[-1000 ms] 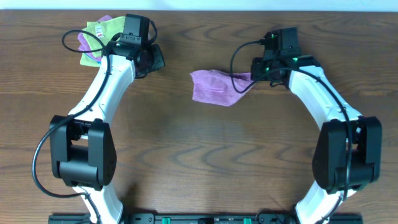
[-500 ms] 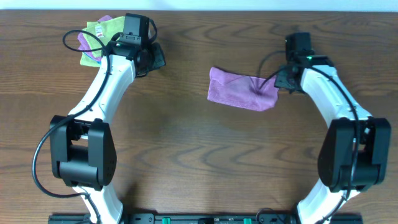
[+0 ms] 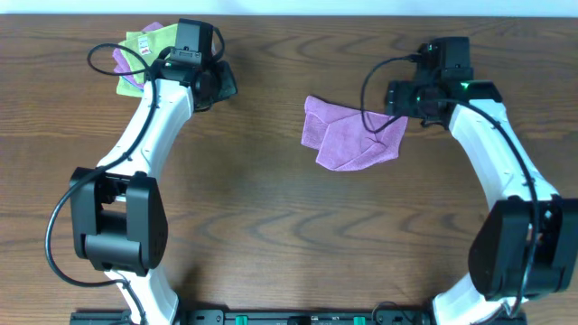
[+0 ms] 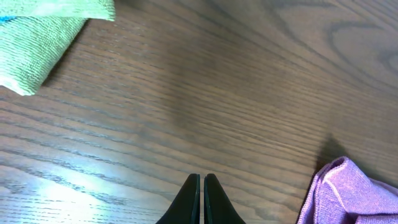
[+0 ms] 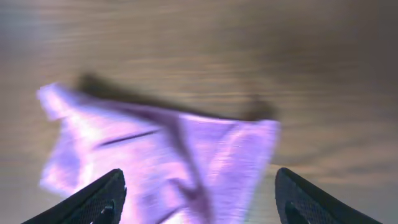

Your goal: Fold the cloth

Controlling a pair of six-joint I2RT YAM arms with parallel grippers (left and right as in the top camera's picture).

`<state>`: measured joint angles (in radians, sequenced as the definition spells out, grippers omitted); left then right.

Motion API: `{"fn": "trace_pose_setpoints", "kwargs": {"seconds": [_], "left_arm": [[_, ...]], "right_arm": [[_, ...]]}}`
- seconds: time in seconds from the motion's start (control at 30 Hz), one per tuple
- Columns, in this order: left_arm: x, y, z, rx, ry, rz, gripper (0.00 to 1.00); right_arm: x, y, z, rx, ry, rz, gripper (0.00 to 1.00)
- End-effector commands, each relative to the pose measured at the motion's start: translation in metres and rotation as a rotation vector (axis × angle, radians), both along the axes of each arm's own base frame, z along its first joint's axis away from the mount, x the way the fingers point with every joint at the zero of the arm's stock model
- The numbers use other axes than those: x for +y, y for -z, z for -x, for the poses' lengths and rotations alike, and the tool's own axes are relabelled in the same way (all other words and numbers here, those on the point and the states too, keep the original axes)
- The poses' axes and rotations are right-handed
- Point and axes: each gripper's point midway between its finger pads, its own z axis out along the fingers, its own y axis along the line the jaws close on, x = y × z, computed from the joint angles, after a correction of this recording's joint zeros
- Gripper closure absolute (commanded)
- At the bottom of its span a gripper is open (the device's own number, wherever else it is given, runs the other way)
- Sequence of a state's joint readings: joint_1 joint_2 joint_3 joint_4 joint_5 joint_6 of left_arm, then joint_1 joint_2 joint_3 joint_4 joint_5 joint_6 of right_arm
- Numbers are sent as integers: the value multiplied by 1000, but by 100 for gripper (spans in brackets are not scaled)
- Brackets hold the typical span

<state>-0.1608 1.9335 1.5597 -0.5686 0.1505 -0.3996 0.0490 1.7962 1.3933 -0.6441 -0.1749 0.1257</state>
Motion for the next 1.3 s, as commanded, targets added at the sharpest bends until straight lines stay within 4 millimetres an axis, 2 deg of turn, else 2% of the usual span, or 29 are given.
{"fn": "trace_pose_setpoints", "kwargs": {"seconds": [0.0,0.27,0.4,0.53,0.7,0.83,0.97,1.07,1.2,1.27], "left_arm": [[1,-2,-4,-6,-10,9,94],[1,-2,-4,-6,-9,10,94],[1,-2,-3,-4,-9,11,94],[1,-1,-2,3,-9,10,94],[2,0,0,14,-9,8,94],[2,1,2,22,-9,7,94],[2,1,2,22,-9,7,94],[2,1,2,23,-9,7,94],[2,2,2,24,-9,6,94],[2,1,2,24,-9,6,94]], "right_arm": [[53,2,10,21,-216,-199,23],[128,39,36,149,-328,-209,21],[151,50,48,164,-345,-116,22],[152,62,54,181,-329,-9,21],[137,85,63,249,-302,84,21],[127,96,58,252,-278,150,23],[126,111,57,269,-277,164,27],[125,119,58,284,-277,170,36],[118,119,55,272,-261,209,67],[117,119,54,269,-257,218,86]]}}
